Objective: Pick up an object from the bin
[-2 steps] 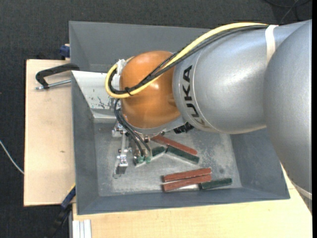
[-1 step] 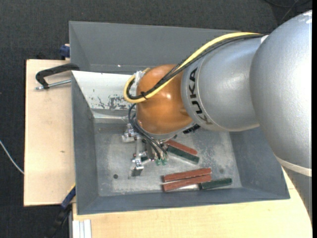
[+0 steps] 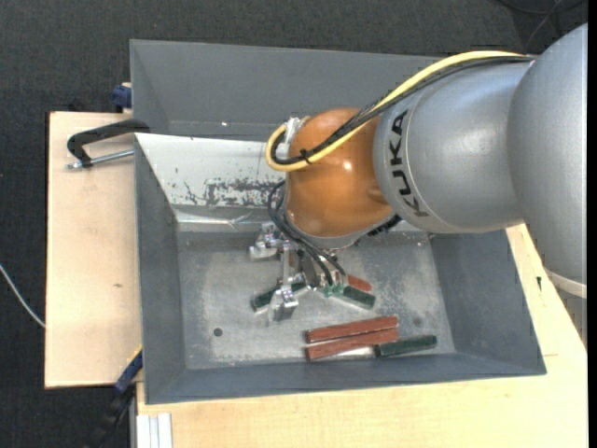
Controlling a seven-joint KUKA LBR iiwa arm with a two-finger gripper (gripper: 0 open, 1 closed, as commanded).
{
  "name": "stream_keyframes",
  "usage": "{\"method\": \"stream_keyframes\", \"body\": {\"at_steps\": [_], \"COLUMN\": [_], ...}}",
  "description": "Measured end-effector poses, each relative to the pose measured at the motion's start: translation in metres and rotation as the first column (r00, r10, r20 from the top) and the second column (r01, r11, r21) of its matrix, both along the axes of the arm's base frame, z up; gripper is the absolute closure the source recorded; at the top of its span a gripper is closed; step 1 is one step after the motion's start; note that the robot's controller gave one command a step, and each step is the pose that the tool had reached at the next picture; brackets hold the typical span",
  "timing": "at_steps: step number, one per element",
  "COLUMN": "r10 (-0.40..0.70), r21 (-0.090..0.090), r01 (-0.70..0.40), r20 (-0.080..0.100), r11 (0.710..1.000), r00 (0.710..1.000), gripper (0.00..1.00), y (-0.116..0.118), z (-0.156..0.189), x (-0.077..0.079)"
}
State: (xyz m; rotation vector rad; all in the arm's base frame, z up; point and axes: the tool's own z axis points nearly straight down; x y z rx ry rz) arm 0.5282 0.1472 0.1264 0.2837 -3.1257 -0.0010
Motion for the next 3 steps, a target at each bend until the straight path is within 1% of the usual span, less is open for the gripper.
{"method": "stream_keyframes", "body": {"at_steps": [1, 2, 3], "r10": [-0.052, 0.129, 0.051], "r21": [0.000, 0.002, 0.008], "r01": [0.052, -0.129, -0.051], "r20": [0.006, 0.013, 0.001], "r11": [0.999, 0.992, 0.999], "r00": [0.999, 0.992, 0.999], "gripper": [0.00, 0.00, 1.00], "y": [-0.031, -0.049, -0.083], "z": [0.017, -0.023, -0.049], "x": [0.000, 0.020, 0.026]}}
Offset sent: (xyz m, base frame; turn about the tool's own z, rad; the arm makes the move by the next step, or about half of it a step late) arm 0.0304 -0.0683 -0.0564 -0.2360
